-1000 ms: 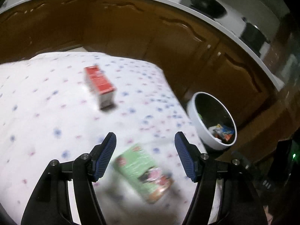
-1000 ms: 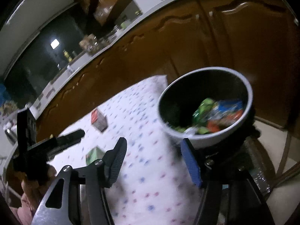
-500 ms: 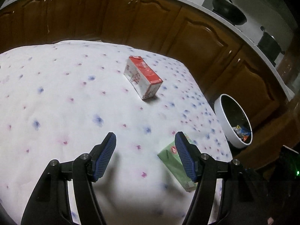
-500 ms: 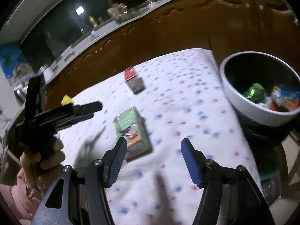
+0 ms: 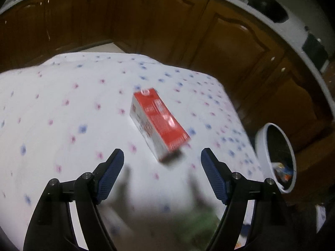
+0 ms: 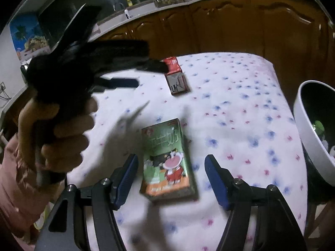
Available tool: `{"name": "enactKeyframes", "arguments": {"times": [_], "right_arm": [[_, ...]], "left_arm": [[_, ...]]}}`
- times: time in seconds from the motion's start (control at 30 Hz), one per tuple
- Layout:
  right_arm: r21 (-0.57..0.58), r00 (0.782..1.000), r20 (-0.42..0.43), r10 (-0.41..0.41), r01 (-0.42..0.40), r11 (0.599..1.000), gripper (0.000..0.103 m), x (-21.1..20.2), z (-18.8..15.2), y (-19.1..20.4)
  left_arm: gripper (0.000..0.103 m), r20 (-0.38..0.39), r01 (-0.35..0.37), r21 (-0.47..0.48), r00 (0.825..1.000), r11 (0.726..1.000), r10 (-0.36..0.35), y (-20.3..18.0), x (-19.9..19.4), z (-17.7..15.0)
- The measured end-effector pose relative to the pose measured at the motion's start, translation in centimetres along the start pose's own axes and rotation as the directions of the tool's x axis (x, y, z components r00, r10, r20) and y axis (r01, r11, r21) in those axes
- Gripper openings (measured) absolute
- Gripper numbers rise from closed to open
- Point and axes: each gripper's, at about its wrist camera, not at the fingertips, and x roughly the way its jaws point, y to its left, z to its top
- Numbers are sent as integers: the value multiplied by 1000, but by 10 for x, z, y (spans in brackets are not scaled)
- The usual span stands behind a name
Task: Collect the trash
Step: 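Grasp red milk carton with left tool while right tool grasps green milk carton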
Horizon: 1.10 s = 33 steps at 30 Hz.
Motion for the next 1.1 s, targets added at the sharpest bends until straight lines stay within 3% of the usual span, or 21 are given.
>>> {"name": "enactKeyframes", "arguments": {"times": [0.1, 0.2, 0.23, 0.37, 0.43, 0.53, 0.57, 0.6, 0.7, 0.73, 0.77, 0.8, 0.97, 1.1], "right_arm": [[11, 999, -25, 22, -22, 1000, 65, 7, 3, -3], [9, 999, -27, 45, -45, 999, 46, 6, 3, -4], [5, 999, -26, 28, -28, 1000, 46, 4, 3, -3], [15, 1000, -16, 2, -1, 1000, 45, -6, -1, -9], [53, 1000, -3, -13, 13, 999, 45, -15, -5, -18], [116, 1000, 11, -7, 5, 993, 45, -26, -9, -33], [131, 1000, 17, -5, 3, 991, 45, -29, -12, -36], [141, 1000, 18, -4, 1, 990, 45, -30, -12, -38], [177, 1000, 21, 3, -6, 984, 45, -32, -15, -45], [180, 1000, 21, 2, -5, 984, 45, -32, -17, -46], [182, 1000, 22, 1, -5, 983, 45, -33, -18, -46], [183, 1000, 24, -1, -3, 983, 45, -35, -18, -46], [182, 999, 45, -26, 17, 983, 45, -42, -19, -44], [208, 996, 77, -50, 33, 978, 44, -49, -22, -46]], "left_arm": [[78, -12, -54, 15, 998, 998, 55, -1, 15, 11], [79, -6, -72, 27, 997, 997, 72, -2, 24, 16], [79, 6, -91, 46, 996, 995, 90, -5, 24, 17], [59, 23, -102, 111, 995, 989, 100, -14, 22, 16], [56, 6, -100, 121, 995, 988, 100, -18, 24, 16], [64, 9, -115, 118, 993, 986, 114, -25, 24, 17], [75, 13, -120, 105, 993, 987, 119, -26, 24, 18], [79, 19, -131, 88, 991, 987, 130, -27, 24, 19], [79, 18, -166, 63, 986, 984, 165, -30, 33, 23], [77, 15, -182, 60, 983, 982, 181, -29, 36, 24], [64, 17, -192, 61, 981, 979, 192, -29, 38, 23], [44, 14, -199, 63, 980, 978, 199, -27, 40, 22], [35, 24, -187, 49, 982, 981, 186, -12, 31, 9], [34, 45, -92, 45, 995, 995, 90, -9, -2, -18]]}}
